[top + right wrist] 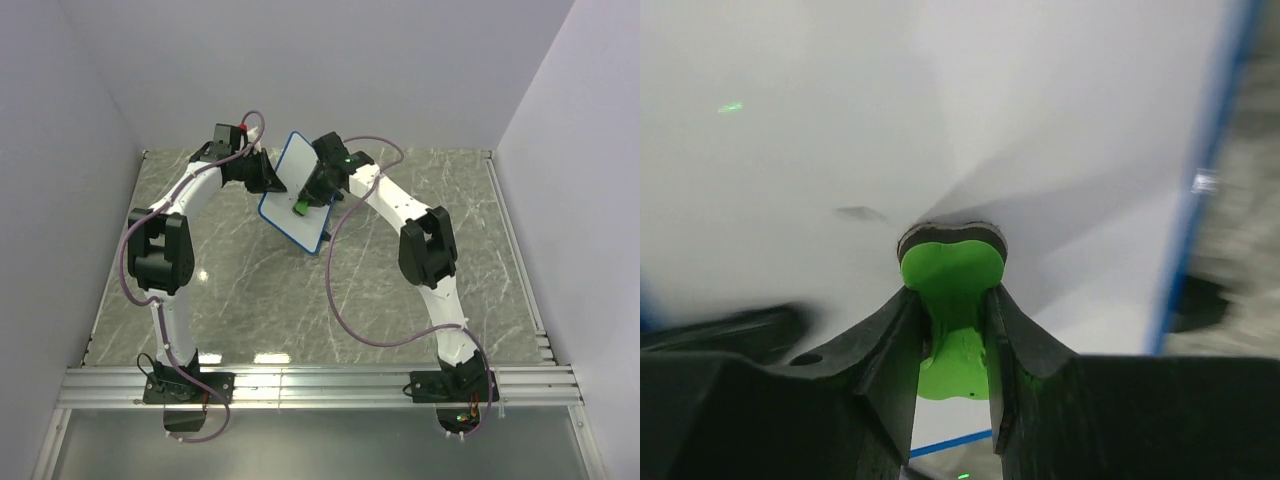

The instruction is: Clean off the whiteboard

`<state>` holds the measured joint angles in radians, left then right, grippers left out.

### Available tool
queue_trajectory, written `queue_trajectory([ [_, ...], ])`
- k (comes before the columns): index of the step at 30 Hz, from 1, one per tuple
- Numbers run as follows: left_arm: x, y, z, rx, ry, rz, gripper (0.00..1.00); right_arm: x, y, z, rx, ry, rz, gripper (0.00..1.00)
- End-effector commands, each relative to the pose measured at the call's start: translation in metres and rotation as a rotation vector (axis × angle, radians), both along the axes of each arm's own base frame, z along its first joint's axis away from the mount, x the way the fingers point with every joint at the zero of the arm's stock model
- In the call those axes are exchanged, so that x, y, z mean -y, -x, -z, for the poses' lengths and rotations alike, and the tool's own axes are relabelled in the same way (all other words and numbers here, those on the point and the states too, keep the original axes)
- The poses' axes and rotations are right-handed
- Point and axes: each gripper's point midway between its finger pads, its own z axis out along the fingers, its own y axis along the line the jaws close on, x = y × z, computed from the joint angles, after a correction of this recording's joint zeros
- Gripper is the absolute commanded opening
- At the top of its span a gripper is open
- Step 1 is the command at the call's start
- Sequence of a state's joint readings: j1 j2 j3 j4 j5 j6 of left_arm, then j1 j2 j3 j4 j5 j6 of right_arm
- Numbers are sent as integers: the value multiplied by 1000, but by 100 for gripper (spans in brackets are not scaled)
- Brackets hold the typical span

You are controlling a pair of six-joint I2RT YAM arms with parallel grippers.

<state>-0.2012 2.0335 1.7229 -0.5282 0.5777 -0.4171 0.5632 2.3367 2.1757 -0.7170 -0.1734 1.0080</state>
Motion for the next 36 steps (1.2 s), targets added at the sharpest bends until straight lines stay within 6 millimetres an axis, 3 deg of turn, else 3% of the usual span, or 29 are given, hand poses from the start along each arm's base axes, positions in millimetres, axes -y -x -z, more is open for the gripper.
queue_trajectory([
  [1, 11, 76, 61, -256, -179, 123, 0, 22, 60, 100, -171, 296, -53, 0],
  [4, 12, 75, 61, -257, -177, 122, 0, 32, 70, 116, -209, 299, -56, 0],
  [8, 12, 76, 60, -255, -175, 122, 0, 28, 71, 119, -214, 286, -67, 0],
  [11, 12, 77, 61, -256, -176, 123, 0, 13, 59, 107, -194, 224, -55, 0],
  [15, 11, 77, 61, -256, -177, 122, 0, -23, 29, 57, -98, 75, -46, 0],
  [17, 11, 77, 60, -255, -176, 121, 0, -40, 25, 37, -79, -23, -53, 0],
  [19, 11, 76, 58, -246, -181, 120, 0, -51, 18, 18, -35, -93, -61, 23],
  [20, 11, 76, 58, -246, -181, 120, 0, -52, 17, 14, -28, -105, -65, 47],
  [21, 10, 77, 58, -247, -182, 121, 0, -52, 17, 12, -16, -101, -77, 58],
  [22, 10, 76, 58, -245, -183, 120, 0, -51, 18, 12, -17, -91, -81, 61],
  [24, 9, 77, 59, -246, -188, 119, 0, -44, 23, 18, -24, -62, -89, 57],
  [29, 9, 77, 61, -251, -193, 117, 0, -30, 37, 29, -53, -38, -92, 58],
  [30, 8, 77, 60, -250, -195, 117, 0, -29, 40, 30, -57, -31, -95, 49],
  [32, 8, 76, 60, -248, -196, 116, 0, -26, 43, 31, -57, -25, -96, 47],
  [35, 8, 77, 60, -250, -200, 115, 0, -22, 42, 37, -66, -6, -88, 34],
  [36, 8, 77, 60, -249, -202, 113, 0, -22, 41, 38, -67, -7, -87, 20],
])
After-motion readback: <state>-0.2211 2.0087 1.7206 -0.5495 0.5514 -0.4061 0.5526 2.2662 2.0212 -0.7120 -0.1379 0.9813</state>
